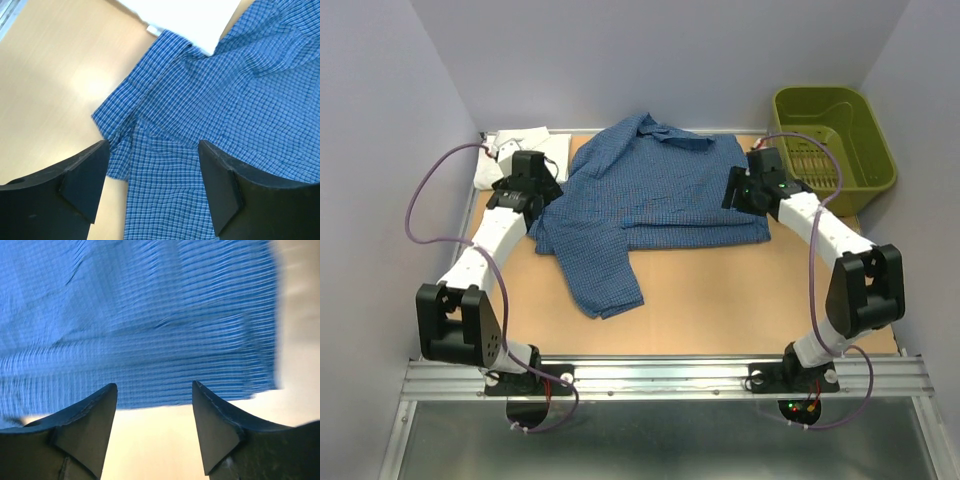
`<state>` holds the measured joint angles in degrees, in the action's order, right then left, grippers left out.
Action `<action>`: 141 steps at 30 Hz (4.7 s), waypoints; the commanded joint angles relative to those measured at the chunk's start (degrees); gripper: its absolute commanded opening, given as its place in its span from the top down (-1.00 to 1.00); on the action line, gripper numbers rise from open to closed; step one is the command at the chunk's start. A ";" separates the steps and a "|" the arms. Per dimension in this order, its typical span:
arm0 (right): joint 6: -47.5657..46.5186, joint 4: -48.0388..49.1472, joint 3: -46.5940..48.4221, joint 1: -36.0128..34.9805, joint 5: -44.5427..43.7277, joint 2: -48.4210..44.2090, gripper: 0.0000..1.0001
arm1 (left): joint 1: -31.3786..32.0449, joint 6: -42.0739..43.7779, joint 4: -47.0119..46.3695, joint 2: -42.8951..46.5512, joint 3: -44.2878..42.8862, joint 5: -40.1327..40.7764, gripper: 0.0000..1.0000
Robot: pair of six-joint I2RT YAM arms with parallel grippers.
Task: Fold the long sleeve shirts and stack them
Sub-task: Fold the shirt
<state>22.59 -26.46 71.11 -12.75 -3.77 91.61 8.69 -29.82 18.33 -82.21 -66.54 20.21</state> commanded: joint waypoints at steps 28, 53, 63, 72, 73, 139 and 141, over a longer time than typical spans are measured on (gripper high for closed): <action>4.57 3.53 -18.37 -7.81 0.17 6.83 -0.19 | -9.91 -3.57 -3.21 -10.00 14.40 -5.78 -0.36; 0.17 -5.28 -17.76 -8.07 -2.73 -9.00 -0.25 | -11.59 4.33 -6.10 29.57 30.68 -9.21 -0.65; 4.74 -0.18 -14.69 -9.31 -5.89 -1.01 -0.26 | -11.24 4.60 -8.04 27.90 30.86 -10.36 -0.66; 5.45 0.44 -9.06 -9.31 -11.34 5.84 -0.26 | -10.97 4.51 -7.96 28.34 30.77 -9.84 -0.66; 5.62 0.44 -8.19 -9.31 -11.69 6.47 -0.26 | -10.89 4.60 -8.13 28.25 30.77 -10.01 -0.67; -26.81 1.41 -2.29 -60.02 -3.61 13.94 0.22 | -9.65 5.57 -8.04 30.62 30.42 -9.40 -0.68; -26.90 1.41 -1.68 -60.02 -4.75 13.42 0.61 | -9.65 5.48 -8.04 30.88 30.42 -9.48 -0.68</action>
<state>-3.70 -25.10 66.39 -72.12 -4.19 104.42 -1.21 -24.91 11.73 -52.82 -36.07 9.91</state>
